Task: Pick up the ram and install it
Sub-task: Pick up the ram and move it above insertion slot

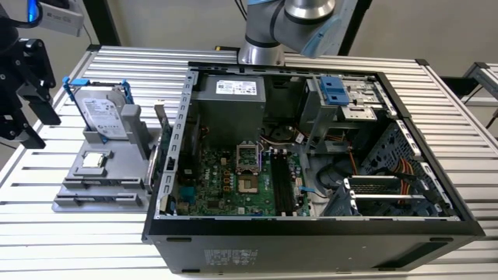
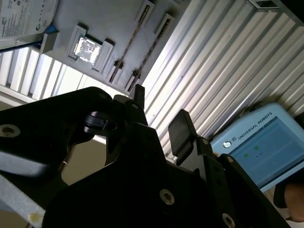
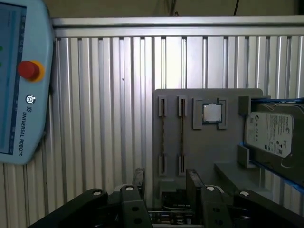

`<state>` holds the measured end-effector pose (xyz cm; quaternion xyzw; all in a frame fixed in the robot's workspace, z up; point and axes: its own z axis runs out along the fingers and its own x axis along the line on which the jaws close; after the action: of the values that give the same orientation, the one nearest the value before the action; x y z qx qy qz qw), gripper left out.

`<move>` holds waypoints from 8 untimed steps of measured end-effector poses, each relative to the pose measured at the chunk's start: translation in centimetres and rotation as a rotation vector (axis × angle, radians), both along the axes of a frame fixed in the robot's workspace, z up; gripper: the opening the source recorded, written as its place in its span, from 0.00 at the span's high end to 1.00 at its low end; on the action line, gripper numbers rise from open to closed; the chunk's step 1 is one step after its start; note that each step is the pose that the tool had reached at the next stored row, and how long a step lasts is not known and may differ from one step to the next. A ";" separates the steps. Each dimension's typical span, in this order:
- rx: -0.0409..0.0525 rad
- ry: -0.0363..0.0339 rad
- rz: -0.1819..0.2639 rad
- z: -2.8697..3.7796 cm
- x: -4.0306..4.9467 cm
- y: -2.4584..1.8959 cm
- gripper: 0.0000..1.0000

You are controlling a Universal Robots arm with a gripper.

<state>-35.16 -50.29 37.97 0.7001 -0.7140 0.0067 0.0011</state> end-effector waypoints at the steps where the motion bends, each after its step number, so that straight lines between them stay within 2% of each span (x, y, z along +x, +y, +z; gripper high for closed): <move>1: -0.0001 0.0000 0.000 -0.04 0.00 0.01 0.00; 8: -0.0005 0.0000 0.000 -0.32 0.00 0.06 0.00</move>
<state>-35.16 -50.23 37.65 0.7001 -0.7140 0.0068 0.0013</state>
